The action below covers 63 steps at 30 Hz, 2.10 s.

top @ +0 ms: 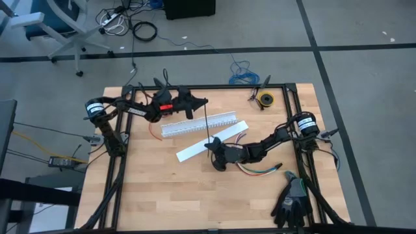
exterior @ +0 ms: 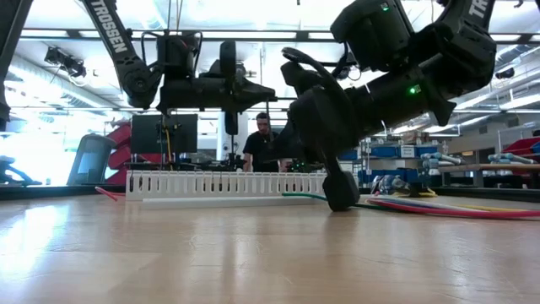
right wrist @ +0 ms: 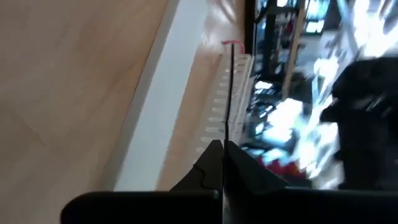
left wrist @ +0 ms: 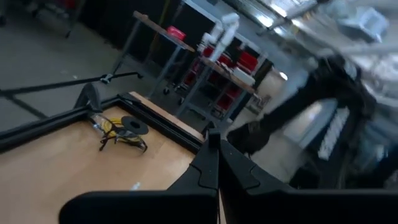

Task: Ziptie cables
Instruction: Prepare the black zip tie

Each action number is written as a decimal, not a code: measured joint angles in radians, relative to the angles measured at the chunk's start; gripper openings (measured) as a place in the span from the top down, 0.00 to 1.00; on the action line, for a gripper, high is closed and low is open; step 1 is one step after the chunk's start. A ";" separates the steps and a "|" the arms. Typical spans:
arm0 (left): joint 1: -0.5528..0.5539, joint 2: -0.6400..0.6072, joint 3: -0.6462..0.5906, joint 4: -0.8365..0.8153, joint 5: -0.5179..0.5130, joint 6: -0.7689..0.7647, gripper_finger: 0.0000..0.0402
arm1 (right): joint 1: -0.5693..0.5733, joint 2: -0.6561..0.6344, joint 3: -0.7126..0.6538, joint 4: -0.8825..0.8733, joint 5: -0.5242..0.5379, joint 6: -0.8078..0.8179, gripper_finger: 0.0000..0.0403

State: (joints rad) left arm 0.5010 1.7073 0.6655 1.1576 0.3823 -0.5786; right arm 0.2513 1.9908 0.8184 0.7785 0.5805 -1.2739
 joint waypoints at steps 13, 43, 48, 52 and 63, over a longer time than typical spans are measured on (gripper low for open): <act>-0.193 0.000 0.000 -0.052 0.016 0.462 0.99 | -0.191 -0.350 0.000 -0.224 -0.539 1.013 1.00; -0.345 0.000 -0.004 -0.069 -0.089 1.201 0.99 | -0.326 -0.339 -0.004 -0.214 -1.072 1.778 1.00; -0.346 -0.011 -0.007 -0.073 -0.110 1.208 0.99 | -0.315 -0.340 -0.014 -0.217 -1.038 1.791 1.00; -0.354 -0.095 -0.056 -0.081 -0.142 1.233 0.99 | -0.307 -0.340 -0.083 -0.133 -0.995 1.826 1.00; -0.419 -0.114 -0.087 -0.111 -0.236 1.260 0.99 | -0.286 -0.340 -0.088 0.015 -0.958 1.816 1.00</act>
State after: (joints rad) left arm 0.0822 1.5931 0.5783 1.0467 0.1468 0.6811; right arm -0.0346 1.6505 0.7307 0.7933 -0.3780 0.5417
